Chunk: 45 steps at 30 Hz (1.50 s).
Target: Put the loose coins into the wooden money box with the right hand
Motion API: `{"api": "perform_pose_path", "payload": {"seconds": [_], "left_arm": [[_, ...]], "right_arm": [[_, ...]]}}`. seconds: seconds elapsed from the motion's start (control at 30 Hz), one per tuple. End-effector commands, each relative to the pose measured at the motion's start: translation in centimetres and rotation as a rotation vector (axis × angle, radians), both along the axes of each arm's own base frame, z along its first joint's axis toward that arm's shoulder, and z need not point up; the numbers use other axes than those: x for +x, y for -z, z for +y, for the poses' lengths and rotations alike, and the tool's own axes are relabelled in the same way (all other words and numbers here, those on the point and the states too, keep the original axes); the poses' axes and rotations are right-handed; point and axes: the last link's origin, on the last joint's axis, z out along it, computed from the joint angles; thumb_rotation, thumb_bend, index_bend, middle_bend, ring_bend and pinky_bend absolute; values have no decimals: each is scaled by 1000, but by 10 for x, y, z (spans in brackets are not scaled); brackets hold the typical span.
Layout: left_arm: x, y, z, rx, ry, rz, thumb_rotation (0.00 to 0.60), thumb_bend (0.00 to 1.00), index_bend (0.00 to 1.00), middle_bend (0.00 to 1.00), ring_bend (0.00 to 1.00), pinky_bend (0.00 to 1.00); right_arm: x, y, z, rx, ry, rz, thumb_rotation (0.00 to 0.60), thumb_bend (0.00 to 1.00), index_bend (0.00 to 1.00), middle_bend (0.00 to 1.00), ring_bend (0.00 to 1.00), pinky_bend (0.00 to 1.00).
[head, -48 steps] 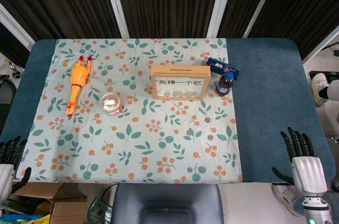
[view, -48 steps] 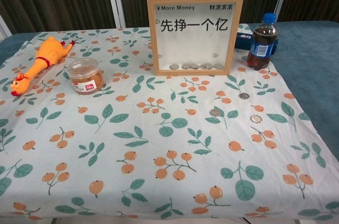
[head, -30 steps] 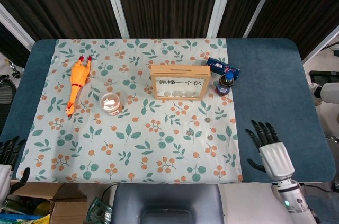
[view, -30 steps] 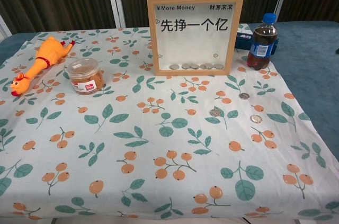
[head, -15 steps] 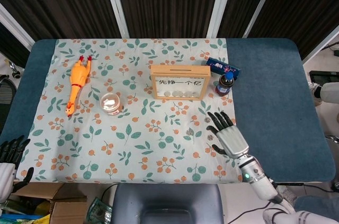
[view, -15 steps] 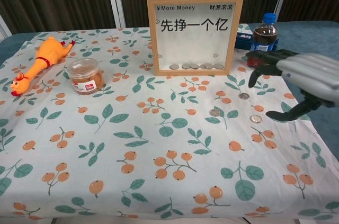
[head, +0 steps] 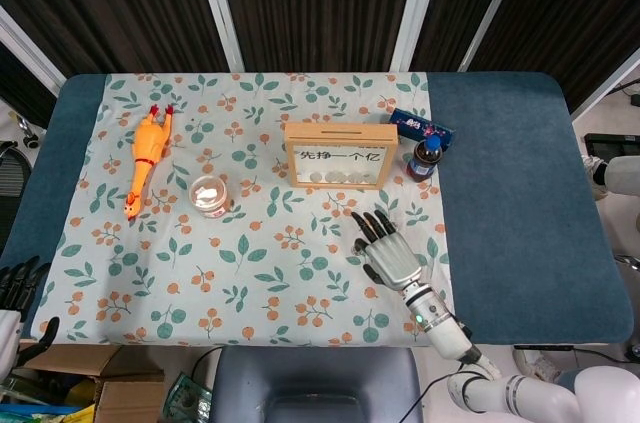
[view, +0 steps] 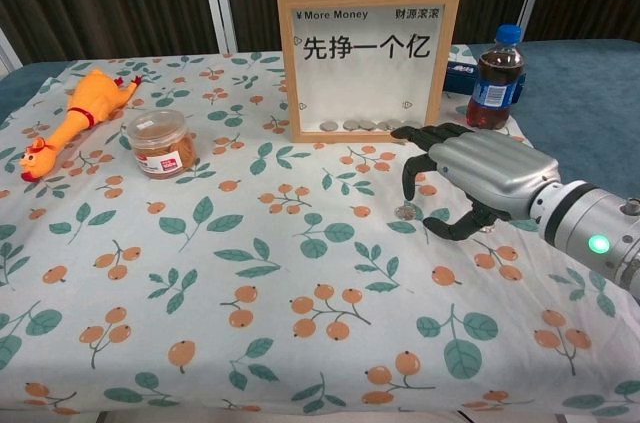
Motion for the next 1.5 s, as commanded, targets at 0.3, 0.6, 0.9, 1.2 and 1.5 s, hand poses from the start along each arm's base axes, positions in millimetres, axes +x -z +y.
{"api": "perform_pose_path", "payload": {"seconds": [0.3, 0.6, 0.9, 1.2, 1.5], "left_arm": [[-1, 1, 1, -13, 3, -4, 600, 393, 0, 0, 0, 0], [-1, 0, 1, -10, 4, -4, 600, 392, 0, 0, 0, 0], [0, 1, 1, -15, 6, 0, 600, 393, 0, 0, 0, 0], [-1, 0, 1, -16, 1, 4, 600, 408, 0, 0, 0, 0], [-2, -1, 2, -6, -4, 2, 600, 406, 0, 0, 0, 0]], "right_arm": [[-8, 6, -11, -5, 38, 32, 600, 530, 527, 14, 0, 0], [-4, 10, -13, 9, 38, 41, 600, 530, 526, 13, 0, 0], [-2, 16, -14, 19, 50, 54, 600, 530, 540, 20, 0, 0], [1, 18, -15, 20, 55, 59, 600, 530, 544, 28, 0, 0], [2, 19, -17, 18, 61, 63, 600, 530, 545, 28, 0, 0]]}}
